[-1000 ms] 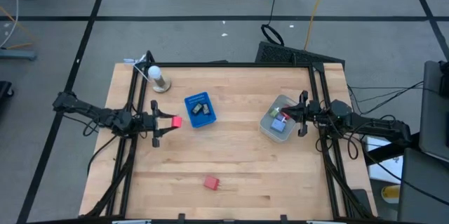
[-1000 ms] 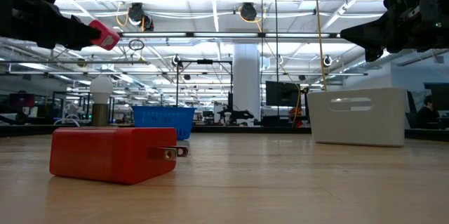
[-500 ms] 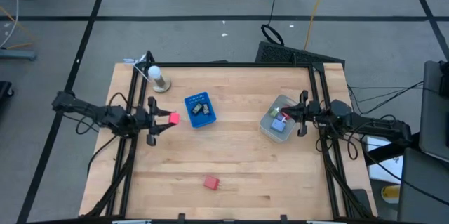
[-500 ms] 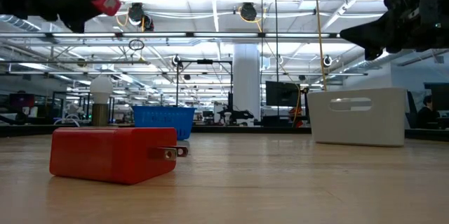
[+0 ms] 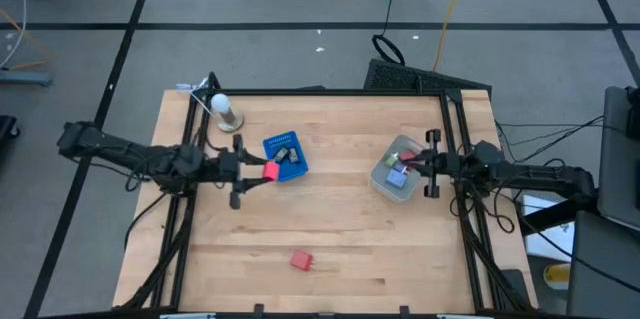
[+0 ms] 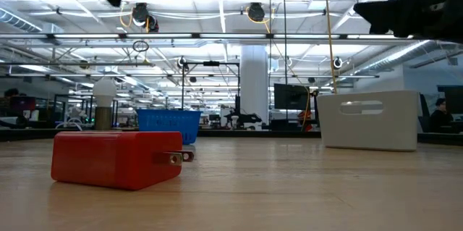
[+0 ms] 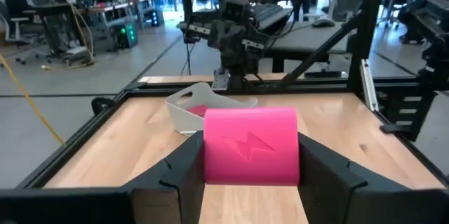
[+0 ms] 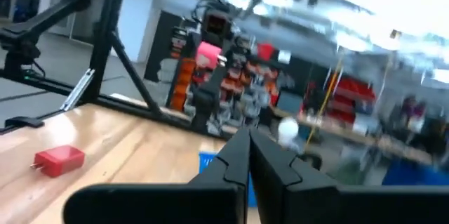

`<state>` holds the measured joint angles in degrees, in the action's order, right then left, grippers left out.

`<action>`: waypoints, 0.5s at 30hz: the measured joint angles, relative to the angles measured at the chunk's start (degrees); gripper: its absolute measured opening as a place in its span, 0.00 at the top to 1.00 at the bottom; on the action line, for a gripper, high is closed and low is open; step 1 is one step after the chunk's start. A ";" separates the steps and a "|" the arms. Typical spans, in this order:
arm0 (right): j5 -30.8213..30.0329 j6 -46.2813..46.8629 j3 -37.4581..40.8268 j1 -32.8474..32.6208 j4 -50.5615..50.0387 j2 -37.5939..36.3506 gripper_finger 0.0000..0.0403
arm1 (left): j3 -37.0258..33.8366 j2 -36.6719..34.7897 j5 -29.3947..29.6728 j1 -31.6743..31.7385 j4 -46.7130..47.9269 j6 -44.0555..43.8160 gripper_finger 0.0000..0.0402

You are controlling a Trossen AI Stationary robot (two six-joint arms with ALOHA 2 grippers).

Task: Pick & Place Office items
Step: Put the pink charger adapter into the gray bin

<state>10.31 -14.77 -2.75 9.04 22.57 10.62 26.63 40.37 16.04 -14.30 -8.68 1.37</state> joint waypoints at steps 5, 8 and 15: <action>-0.39 -7.00 -1.86 -3.22 4.49 5.87 0.95 | 6.63 8.36 -3.42 3.51 -0.11 -0.33 0.52; -4.71 -9.32 -3.78 -6.35 6.95 10.88 0.87 | 10.14 12.30 -3.69 5.58 -0.58 -0.92 0.55; -12.09 -20.11 -8.64 -14.78 14.47 23.10 0.63 | 17.35 21.02 -12.95 11.07 -2.19 -4.71 0.56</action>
<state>-1.78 -34.89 -11.39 -5.74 37.03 33.71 43.99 61.39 3.09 -3.23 -10.87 -3.34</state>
